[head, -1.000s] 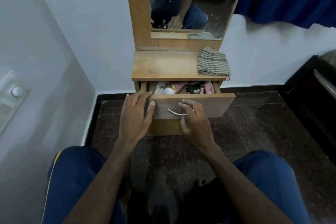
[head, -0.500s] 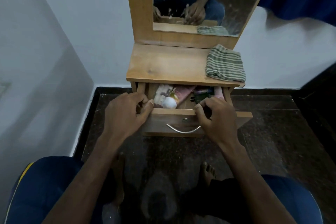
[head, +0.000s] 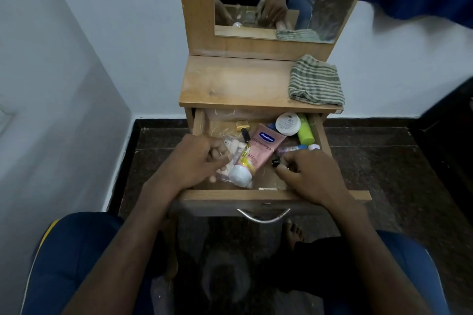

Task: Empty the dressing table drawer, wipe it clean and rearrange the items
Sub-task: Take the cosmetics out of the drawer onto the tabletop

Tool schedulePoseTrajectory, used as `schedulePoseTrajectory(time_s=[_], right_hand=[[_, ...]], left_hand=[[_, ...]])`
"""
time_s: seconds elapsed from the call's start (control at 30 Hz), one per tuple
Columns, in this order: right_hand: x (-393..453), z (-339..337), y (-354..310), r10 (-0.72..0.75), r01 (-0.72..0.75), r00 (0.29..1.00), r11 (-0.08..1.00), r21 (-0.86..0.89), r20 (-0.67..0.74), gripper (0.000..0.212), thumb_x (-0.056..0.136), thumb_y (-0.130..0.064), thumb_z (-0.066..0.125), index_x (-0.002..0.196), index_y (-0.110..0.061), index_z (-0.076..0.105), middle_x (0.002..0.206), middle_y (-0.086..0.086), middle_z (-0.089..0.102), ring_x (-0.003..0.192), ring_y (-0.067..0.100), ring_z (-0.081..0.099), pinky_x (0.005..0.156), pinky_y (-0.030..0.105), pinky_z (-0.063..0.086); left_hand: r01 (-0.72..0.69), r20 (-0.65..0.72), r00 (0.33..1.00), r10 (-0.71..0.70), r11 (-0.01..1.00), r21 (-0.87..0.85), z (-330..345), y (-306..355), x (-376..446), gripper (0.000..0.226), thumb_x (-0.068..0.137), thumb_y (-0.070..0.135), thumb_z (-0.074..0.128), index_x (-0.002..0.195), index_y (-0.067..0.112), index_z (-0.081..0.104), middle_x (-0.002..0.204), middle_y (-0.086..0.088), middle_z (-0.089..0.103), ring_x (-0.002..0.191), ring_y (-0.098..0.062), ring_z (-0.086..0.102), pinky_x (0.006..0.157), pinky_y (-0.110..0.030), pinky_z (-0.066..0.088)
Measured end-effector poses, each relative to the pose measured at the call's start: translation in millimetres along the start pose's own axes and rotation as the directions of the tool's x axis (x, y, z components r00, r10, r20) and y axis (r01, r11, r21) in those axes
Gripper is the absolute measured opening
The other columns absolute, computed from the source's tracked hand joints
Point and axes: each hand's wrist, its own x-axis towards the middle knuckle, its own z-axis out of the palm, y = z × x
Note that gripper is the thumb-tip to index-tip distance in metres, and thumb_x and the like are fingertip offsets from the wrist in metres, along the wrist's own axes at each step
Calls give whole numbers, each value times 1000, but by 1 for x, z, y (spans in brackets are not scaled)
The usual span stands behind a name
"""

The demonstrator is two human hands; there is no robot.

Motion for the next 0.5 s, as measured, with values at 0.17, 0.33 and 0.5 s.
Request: schedulePoseTrajectory(time_s=[0.17, 0.33, 0.5], right_hand=[[7, 5, -5, -51, 49, 998, 998, 47, 48, 28, 96, -39, 62, 73, -23, 64, 67, -9, 65, 62, 6, 61, 66, 33, 55], [15, 24, -11, -47, 44, 997, 997, 67, 53, 16, 100, -31, 66, 89, -20, 72, 90, -4, 72, 74, 8, 63, 68, 26, 52], [7, 33, -4, 18, -41, 963, 996, 79, 271, 9, 97, -24, 70, 88, -22, 73, 90, -5, 70, 81, 5, 65, 80, 29, 58]], left_hand=[[50, -59, 997, -45, 995, 86, 34, 11, 9, 24, 97, 37, 73, 118, 24, 72, 107, 4, 76, 81, -2, 69, 68, -21, 56], [116, -69, 992, -104, 973, 202, 56, 11, 8, 69, 87, 74, 65, 132, 21, 65, 114, 2, 76, 95, -10, 71, 85, -36, 63], [127, 23, 990, -138, 956, 264, 62, 11, 0, 67, 83, 81, 64, 122, 27, 65, 103, 10, 73, 87, -4, 67, 80, -32, 61]])
